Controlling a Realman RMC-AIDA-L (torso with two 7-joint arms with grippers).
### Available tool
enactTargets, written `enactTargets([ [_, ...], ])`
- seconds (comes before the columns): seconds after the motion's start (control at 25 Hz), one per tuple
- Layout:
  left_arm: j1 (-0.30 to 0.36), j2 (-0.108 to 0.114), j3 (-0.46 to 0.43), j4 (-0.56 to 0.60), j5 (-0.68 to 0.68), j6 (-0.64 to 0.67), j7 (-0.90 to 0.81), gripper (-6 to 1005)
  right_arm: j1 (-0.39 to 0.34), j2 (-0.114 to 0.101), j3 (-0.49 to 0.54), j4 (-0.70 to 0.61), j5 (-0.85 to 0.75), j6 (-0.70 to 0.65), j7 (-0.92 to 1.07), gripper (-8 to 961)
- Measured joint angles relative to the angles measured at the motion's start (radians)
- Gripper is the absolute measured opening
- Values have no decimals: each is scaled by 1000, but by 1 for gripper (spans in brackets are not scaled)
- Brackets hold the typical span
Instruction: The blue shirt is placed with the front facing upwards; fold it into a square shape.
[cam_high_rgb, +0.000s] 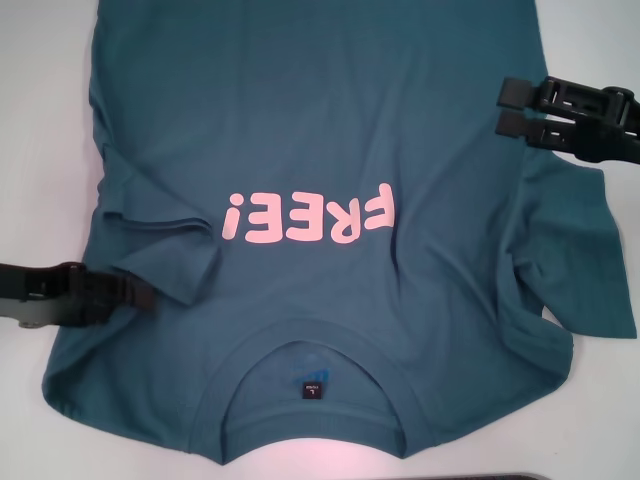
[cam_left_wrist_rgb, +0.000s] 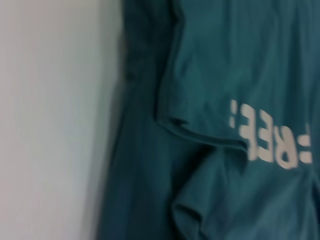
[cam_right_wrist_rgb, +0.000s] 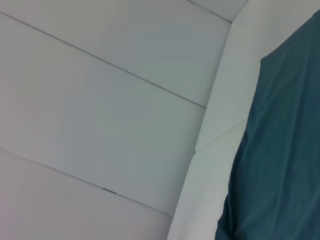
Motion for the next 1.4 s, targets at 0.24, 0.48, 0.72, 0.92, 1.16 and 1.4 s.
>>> enactTargets([
  [0.24, -14, 3, 19, 3, 3, 118, 64, 568, -1, 0, 0, 0, 0, 1, 0, 851],
  [0.48, -10, 15, 13, -3, 27, 131, 75, 569, 3, -1, 0, 1, 0, 1, -1, 851],
  [0.72, -25, 12, -80, -3, 18, 35, 56, 569, 2, -2, 0, 3, 0, 3, -1, 851],
  [0.92, -37, 3, -91, -1, 18, -51, 20, 568, 1, -2, 0, 5, 0, 3, 2, 851],
  [1.16, -47, -1, -64, 39, 22, -64, 14, 568, 1, -2, 0, 4, 0, 3, 3, 851],
  [1.4, -53, -32, -56, 36, -5, 10, 30, 569, 4, -2, 0, 4, 0, 3, 3, 851],
])
